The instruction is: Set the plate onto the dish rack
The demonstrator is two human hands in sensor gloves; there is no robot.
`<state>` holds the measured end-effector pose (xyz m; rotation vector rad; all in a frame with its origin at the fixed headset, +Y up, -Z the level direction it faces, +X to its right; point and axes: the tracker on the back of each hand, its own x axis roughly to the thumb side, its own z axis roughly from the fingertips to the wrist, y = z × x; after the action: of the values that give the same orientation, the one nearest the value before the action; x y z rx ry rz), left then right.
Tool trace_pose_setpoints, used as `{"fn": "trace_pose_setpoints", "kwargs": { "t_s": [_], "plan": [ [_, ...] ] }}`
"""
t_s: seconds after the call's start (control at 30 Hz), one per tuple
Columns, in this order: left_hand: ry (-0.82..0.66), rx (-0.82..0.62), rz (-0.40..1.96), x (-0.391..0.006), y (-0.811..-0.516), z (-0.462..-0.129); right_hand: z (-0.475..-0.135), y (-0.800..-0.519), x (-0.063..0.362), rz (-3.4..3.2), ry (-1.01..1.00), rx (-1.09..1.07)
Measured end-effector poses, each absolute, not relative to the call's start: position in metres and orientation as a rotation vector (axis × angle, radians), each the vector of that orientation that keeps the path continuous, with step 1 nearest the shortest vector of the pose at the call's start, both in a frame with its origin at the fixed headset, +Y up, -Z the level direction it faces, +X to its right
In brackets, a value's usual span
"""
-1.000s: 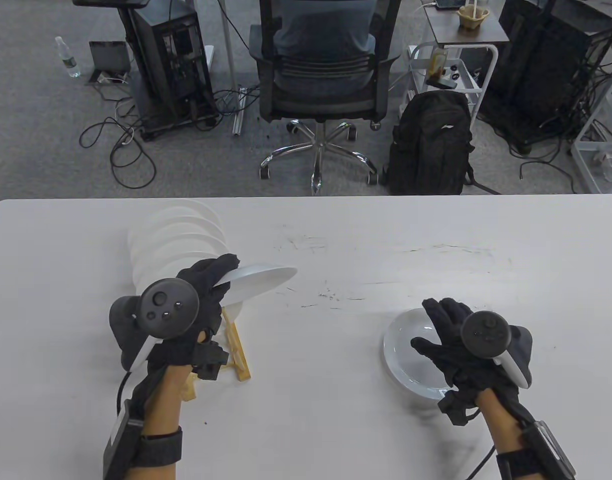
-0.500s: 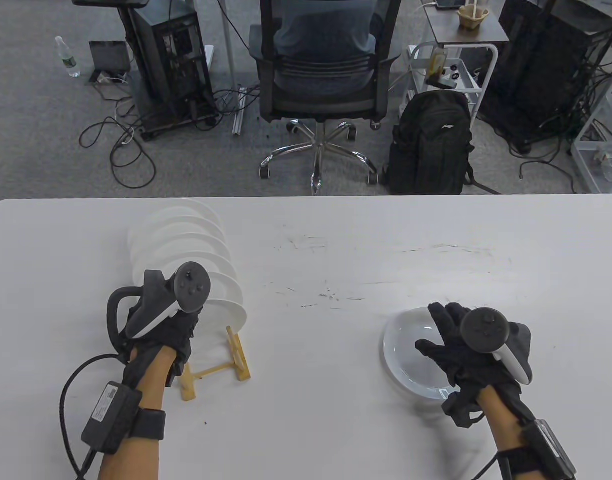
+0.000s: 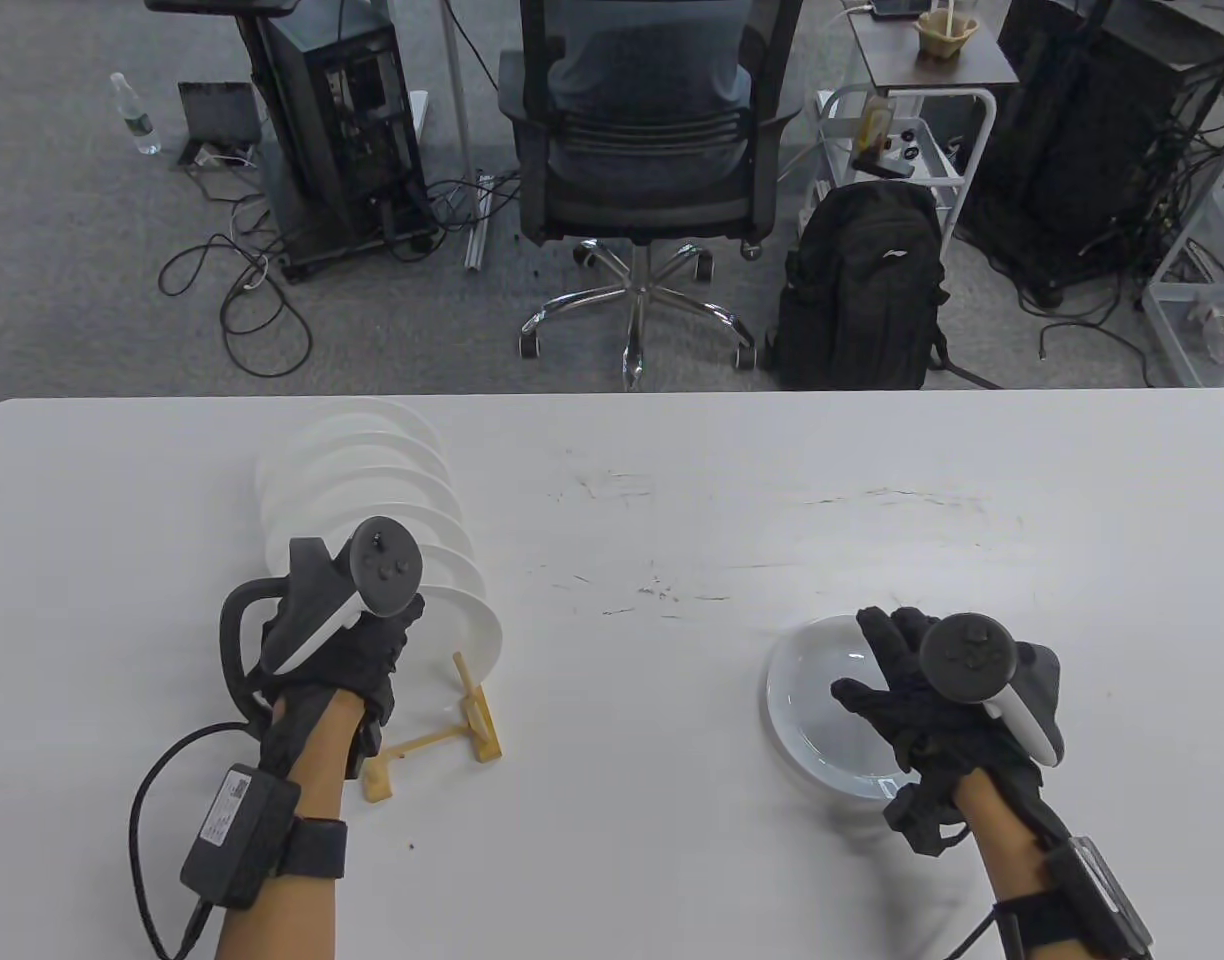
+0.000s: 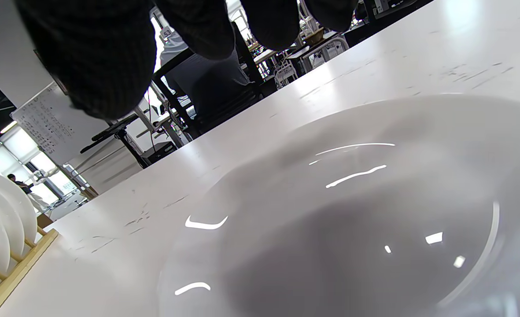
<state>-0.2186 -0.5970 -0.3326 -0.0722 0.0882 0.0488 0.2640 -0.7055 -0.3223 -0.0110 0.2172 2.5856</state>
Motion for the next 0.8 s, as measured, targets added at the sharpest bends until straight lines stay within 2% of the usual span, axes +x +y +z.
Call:
{"fn": "trace_pose_setpoints", "kwargs": {
  "t_s": [0.2, 0.4, 0.67, 0.8],
  "plan": [
    [0.049, 0.053, 0.168, -0.196, -0.594, -0.306, -0.322, -0.706, 0.263, 2.586, 0.236, -0.011],
    [-0.04, 0.136, 0.286, -0.167, -0.61, -0.286, -0.322, -0.707, 0.263, 2.587, 0.272, -0.017],
    [-0.181, 0.212, 0.348, -0.144, -0.642, -0.279, -0.321, -0.708, 0.263, 2.604, 0.328, -0.042],
    [-0.205, 0.237, 0.294, -0.145, -0.652, -0.279, -0.324, -0.713, 0.267, 2.638, 0.393, -0.123]
  ]
}}
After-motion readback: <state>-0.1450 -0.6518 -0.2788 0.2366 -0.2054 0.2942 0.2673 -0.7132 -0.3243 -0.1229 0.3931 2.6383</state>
